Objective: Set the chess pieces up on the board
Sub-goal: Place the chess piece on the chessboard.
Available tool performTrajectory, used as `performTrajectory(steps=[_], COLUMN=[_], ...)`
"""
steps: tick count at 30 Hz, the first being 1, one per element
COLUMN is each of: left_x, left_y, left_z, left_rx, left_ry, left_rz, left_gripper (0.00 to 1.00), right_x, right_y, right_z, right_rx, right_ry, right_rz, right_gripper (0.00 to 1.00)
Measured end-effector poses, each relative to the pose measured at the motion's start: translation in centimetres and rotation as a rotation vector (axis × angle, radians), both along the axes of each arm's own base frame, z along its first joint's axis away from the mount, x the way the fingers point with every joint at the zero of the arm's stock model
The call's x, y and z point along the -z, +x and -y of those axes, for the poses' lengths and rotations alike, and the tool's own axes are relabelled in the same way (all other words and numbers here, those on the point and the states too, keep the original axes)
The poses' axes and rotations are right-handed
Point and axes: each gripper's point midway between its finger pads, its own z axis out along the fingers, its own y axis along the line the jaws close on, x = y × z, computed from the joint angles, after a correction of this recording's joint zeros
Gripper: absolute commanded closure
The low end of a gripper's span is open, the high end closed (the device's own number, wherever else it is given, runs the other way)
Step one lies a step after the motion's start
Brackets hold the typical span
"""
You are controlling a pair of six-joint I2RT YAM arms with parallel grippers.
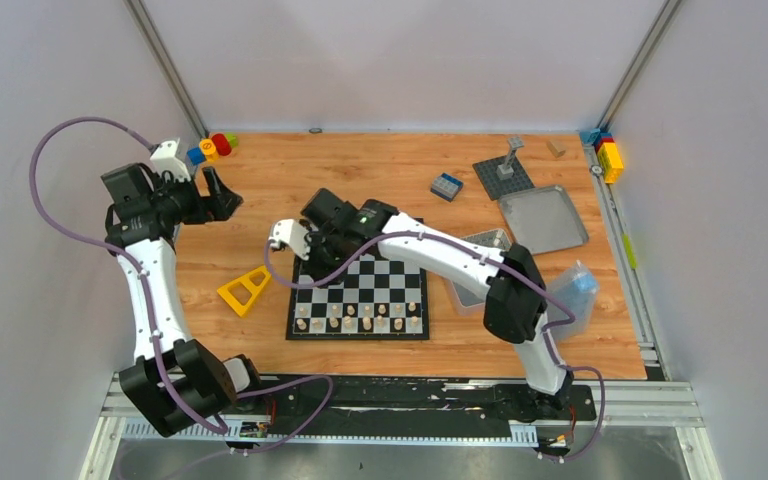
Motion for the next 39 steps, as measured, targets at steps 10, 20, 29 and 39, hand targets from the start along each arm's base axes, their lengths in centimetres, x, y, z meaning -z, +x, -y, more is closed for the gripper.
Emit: performTrajectory(steps=[10, 20, 29, 39], left_x=[0.7, 0.3, 0.7, 0.7], left_y=[-0.6, -0.7, -0.8, -0.8], left_z=[-2.1, -1.7, -1.5, -1.4], left_rx=[-0.067, -0.045, -0.038, -0.03], left_ry=[-0.016, -0.028, -0.036, -0.042], left_rz=[-0.032, -0.019, -0.023, -0.021], left_gripper=[0.0, 0.0, 0.0, 0.0], right_x=[5.3, 7.2, 8.2, 9.1], right_y=[-1.0, -0.9, -1.6, -2.2], right_z=[-1.1, -1.5, -1.6, -1.7], right_rx=[-0.074, -0.096, -0.125, -0.141], right_ry=[-0.212, -0.287, -0.321, -0.343], right_rz=[0.132, 0.19, 0.201, 0.193], right_gripper=[1.0, 1.0, 1.0, 1.0])
